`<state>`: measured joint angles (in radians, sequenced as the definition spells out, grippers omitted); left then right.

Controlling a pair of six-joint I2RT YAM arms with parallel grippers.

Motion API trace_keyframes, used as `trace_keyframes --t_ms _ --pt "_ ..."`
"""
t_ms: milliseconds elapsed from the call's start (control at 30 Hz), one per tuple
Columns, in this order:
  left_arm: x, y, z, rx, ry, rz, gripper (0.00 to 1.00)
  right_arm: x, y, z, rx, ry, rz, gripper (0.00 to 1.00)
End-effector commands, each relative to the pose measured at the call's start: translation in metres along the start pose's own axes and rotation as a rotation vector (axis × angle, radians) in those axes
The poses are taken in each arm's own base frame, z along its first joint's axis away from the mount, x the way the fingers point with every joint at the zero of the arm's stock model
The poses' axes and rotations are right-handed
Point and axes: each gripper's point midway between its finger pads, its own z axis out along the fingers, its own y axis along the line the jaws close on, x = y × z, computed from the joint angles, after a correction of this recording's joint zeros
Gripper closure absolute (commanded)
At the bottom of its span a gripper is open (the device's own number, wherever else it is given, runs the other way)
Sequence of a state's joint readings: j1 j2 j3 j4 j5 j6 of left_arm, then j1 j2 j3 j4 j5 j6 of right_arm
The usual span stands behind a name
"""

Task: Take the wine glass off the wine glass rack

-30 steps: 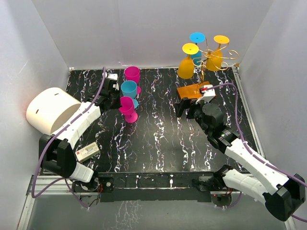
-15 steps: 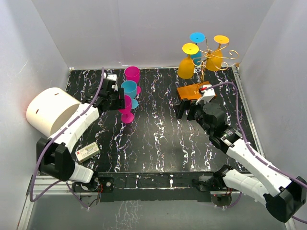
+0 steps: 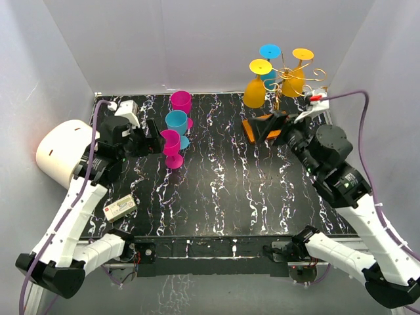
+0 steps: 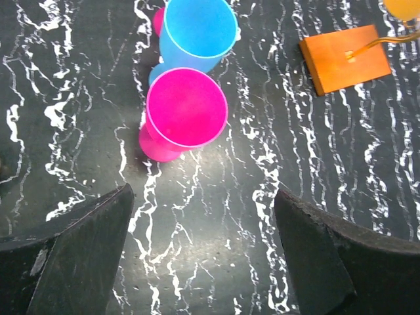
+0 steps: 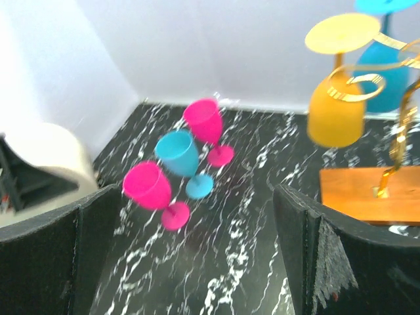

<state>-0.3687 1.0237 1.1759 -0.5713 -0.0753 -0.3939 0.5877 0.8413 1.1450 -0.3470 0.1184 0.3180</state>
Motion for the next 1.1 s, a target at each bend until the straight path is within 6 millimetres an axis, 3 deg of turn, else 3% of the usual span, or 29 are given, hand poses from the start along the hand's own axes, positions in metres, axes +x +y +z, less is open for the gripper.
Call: trace_keyframes --t_ms 0,200,467,633,800,900,1067 --pt "0.016 -0.015 -0.012 0.086 0.051 -0.059 0.13 -0.053 -0.025 0.012 0.209 -0.093 -0.055 0.02" --pt "0.027 -0.008 -0.024 0.079 0.047 -0.066 0.11 -0.074 -0.041 0.047 0.359 -0.087 -0.106 0.02" --pt "0.037 0.012 -0.035 -0.007 0.074 -0.029 0.11 -0.094 -0.053 0.087 0.432 -0.118 0.068 0.04" --pt "0.037 0.009 -0.038 0.015 0.065 -0.040 0.10 -0.104 -0.070 0.102 0.412 -0.129 0.182 0.15" --pt "0.040 0.001 -0.036 0.056 0.070 -0.077 0.10 -0.112 -0.108 0.114 0.385 -0.122 0.282 0.28" --pt "0.043 -0.004 -0.034 0.081 0.078 -0.099 0.10 -0.112 -0.128 0.120 0.388 -0.115 0.328 0.38" --pt "0.040 -0.012 -0.035 0.115 0.073 -0.117 0.10 -0.106 -0.153 0.133 0.344 -0.087 0.415 0.46"
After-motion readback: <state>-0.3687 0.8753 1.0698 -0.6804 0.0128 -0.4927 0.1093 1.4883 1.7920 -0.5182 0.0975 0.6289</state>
